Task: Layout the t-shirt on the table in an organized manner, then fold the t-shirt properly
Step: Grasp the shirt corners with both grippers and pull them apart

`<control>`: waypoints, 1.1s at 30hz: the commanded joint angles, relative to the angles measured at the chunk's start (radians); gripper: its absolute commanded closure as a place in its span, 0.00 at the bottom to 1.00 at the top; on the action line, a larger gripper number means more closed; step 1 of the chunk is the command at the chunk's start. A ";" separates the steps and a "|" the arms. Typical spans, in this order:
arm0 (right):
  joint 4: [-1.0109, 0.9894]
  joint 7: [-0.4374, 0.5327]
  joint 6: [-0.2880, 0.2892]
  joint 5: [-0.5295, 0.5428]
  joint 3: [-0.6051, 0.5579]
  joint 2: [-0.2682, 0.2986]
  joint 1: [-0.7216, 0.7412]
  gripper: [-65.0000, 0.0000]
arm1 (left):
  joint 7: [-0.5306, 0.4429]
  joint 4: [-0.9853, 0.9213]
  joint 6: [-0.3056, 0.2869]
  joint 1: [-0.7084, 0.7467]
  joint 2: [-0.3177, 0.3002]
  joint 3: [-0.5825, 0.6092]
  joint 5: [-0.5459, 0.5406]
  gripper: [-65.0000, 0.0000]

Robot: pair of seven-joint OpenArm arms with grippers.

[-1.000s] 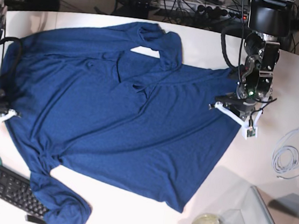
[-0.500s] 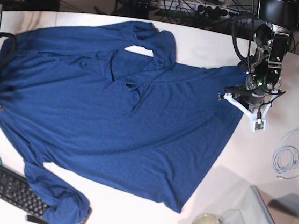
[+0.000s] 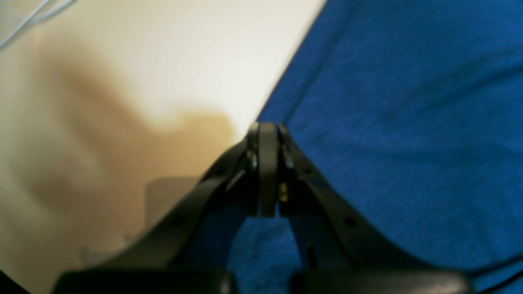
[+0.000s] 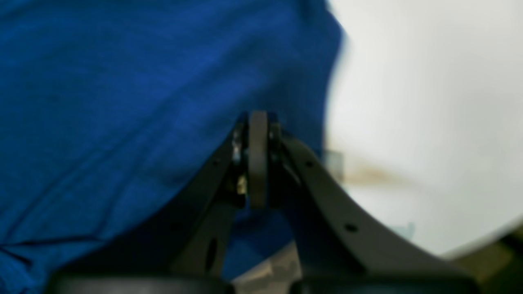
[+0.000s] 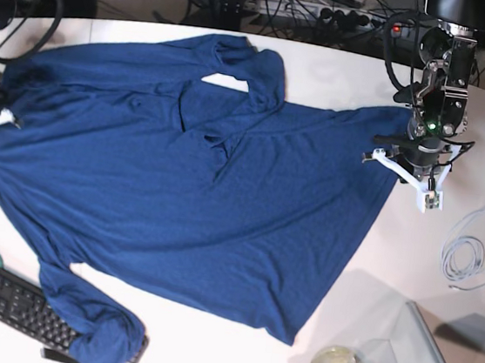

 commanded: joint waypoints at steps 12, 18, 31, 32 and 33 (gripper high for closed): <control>-0.077 0.001 -0.004 0.002 0.004 0.009 -0.065 1.00 | -0.022 -0.072 -0.002 0.013 0.000 -0.006 0.006 1.00; -0.178 0.001 -0.006 0.001 0.004 0.045 -0.066 1.00 | -0.022 -0.015 -0.002 0.065 -0.004 -0.006 0.006 1.00; -0.166 0.001 -0.004 0.002 0.004 0.134 -0.079 1.00 | -0.019 0.085 -0.002 0.111 0.000 -0.008 0.000 1.00; -0.137 0.001 -0.004 0.002 0.004 0.132 -0.091 1.00 | -0.019 0.085 -0.002 0.110 0.000 -0.008 0.000 1.00; -0.103 0.001 -0.004 0.002 0.004 0.131 -0.102 1.00 | -0.019 0.085 -0.002 0.102 0.002 -0.005 0.000 1.00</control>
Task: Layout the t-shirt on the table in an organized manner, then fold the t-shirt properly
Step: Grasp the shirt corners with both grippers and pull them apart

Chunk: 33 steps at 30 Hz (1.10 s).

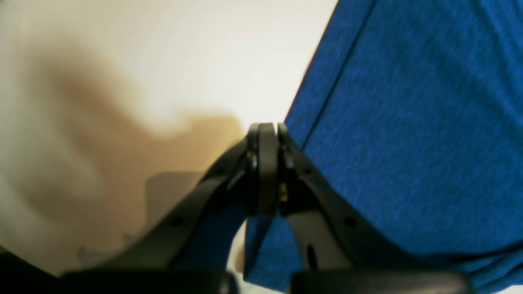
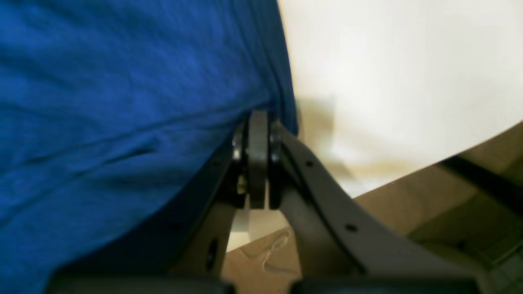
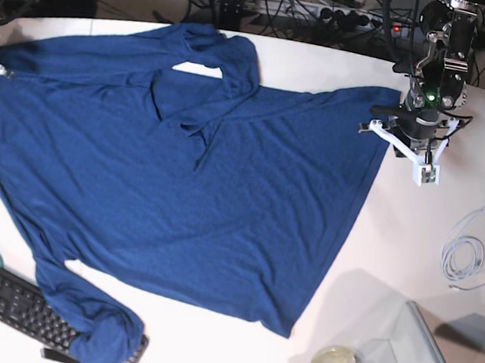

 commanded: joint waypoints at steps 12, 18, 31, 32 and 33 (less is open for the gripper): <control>-0.147 0.039 0.001 -0.005 -0.073 0.103 0.190 1.00 | -0.020 -0.123 0.001 -0.199 0.052 0.011 0.009 1.00; -0.388 0.229 0.001 -0.005 -0.181 0.138 0.271 1.00 | -0.020 -0.116 0.001 -0.196 0.052 0.065 0.004 1.00; -0.628 0.389 0.001 -0.005 -0.247 0.184 0.399 1.00 | -0.045 -0.245 0.001 -0.253 0.058 0.100 0.006 1.00; -0.607 0.389 0.001 -0.005 -0.244 0.184 0.394 1.00 | -0.045 -0.241 0.001 -0.253 0.058 0.097 0.006 1.00; -0.575 0.387 0.001 -0.005 -0.242 0.184 0.379 1.00 | -0.045 -0.229 0.001 -0.253 0.058 0.091 0.004 1.00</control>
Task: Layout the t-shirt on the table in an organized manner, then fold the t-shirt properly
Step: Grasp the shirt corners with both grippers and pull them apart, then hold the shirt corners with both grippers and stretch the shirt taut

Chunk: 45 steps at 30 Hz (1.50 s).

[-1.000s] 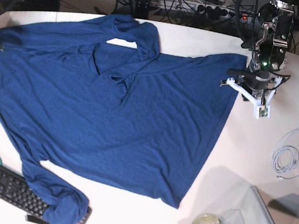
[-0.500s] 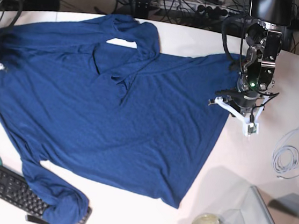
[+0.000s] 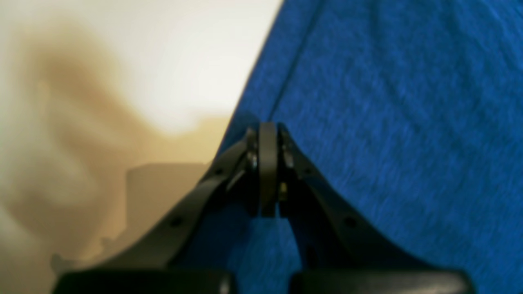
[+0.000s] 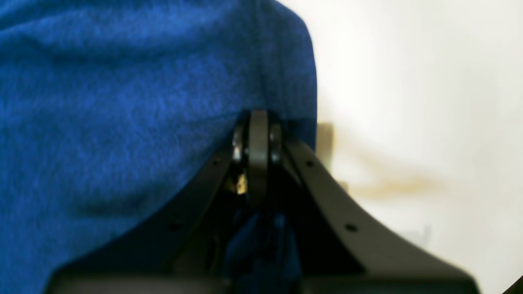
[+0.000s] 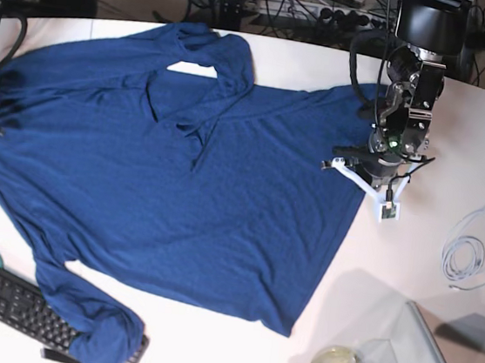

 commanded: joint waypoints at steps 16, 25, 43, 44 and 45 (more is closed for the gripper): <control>0.883 -0.200 0.002 0.009 0.219 -0.284 -0.486 1.00 | -0.013 0.382 0.001 0.354 -0.042 -0.141 0.006 1.00; 0.881 -0.196 0.002 0.012 0.248 -0.403 -0.529 0.49 | -0.016 0.376 -0.001 0.400 -0.039 -0.158 0.006 1.00; 0.729 -0.203 0.106 0.012 0.434 -0.492 -0.472 0.38 | -0.073 0.341 -0.001 0.397 -0.044 -0.159 0.006 1.00; 0.726 -0.203 0.106 0.012 0.434 -0.491 -0.472 0.38 | -0.073 0.341 -0.001 0.397 -0.044 -0.159 0.006 1.00; 0.723 -0.203 0.106 0.012 0.434 -0.491 -0.472 0.38 | -0.073 0.341 -0.001 0.397 -0.044 -0.159 0.006 1.00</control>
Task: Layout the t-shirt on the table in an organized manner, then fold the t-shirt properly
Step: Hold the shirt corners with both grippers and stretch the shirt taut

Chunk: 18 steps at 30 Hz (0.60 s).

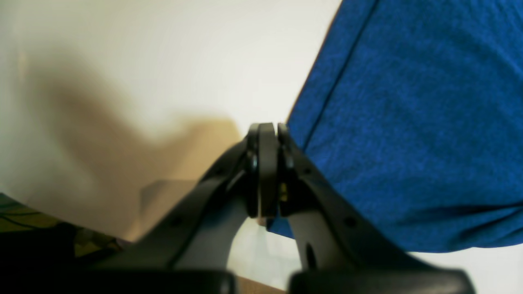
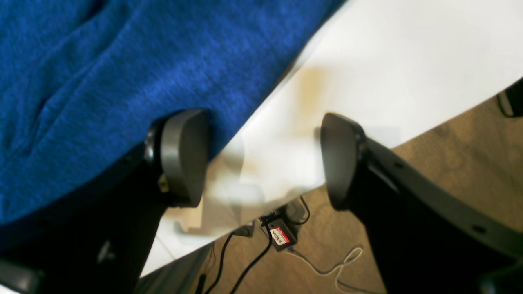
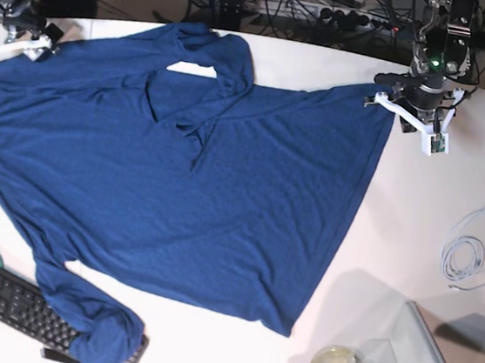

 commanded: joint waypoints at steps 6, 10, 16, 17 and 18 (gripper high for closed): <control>0.010 0.014 0.010 0.004 0.000 0.009 0.001 0.74 | -0.019 0.014 -0.001 0.000 -0.008 -0.005 0.007 1.00; 0.016 0.012 0.010 0.004 0.000 0.006 0.001 0.73 | -0.019 0.014 -0.001 0.000 -0.008 -0.005 0.007 1.00; 0.017 -0.025 0.035 0.006 0.000 0.006 0.007 0.56 | -0.019 0.014 -0.001 0.000 -0.008 -0.005 0.007 1.00; 0.017 -0.026 0.059 0.006 0.001 0.004 0.013 0.55 | -0.019 0.014 -0.001 -0.002 -0.008 -0.005 0.007 1.00; 0.016 -0.026 0.086 0.006 0.003 0.004 0.013 0.54 | -0.019 0.014 -0.001 -0.002 -0.008 -0.005 0.007 1.00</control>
